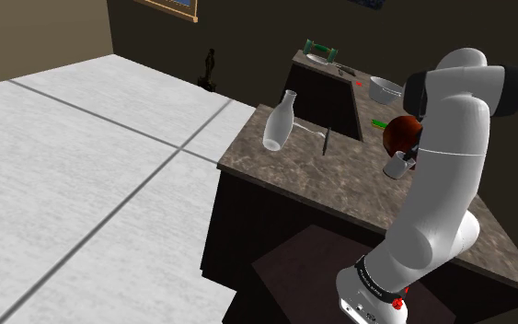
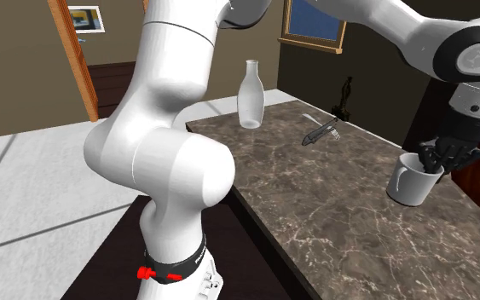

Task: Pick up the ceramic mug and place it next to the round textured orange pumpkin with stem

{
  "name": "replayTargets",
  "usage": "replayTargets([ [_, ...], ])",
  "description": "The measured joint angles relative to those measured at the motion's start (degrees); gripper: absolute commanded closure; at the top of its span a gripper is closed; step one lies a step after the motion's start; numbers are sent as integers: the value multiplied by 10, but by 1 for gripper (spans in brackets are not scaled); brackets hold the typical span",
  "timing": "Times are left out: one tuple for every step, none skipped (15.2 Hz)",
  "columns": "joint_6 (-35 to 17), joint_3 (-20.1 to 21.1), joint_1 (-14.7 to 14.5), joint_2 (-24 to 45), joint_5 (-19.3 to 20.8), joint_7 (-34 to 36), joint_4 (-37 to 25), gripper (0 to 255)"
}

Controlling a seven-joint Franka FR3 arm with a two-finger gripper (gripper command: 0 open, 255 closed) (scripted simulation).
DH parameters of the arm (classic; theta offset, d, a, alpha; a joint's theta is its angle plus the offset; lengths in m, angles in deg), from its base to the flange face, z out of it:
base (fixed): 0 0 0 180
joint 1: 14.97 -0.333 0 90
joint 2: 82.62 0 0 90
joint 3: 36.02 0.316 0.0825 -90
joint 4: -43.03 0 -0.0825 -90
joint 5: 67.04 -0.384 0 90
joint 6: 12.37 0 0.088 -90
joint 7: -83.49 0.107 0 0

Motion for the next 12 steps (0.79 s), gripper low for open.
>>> replayTargets([
  [-1, 2, 2, 2, -2, -1, 0, 255],
  [-2, 2, 2, 2, -2, -1, 0, 255],
  [-2, 2, 2, 2, -2, -2, 1, 255],
  [-2, 3, 3, 3, -3, -2, 1, 255],
  [-3, 3, 3, 3, -3, -2, 1, 255],
  [-3, 3, 3, 3, -3, -2, 1, 0],
  [-3, 3, 3, 3, -3, -2, 1, 0],
  [-3, 3, 3, 3, -3, -2, 1, 0],
  [-3, 3, 3, 3, -3, -2, 1, 0],
  [-3, 3, 3, 3, -3, -2, 1, 0],
  [-3, 3, 3, 3, -3, -2, 1, 0],
  [-3, 3, 3, 3, -3, -2, 1, 0],
])
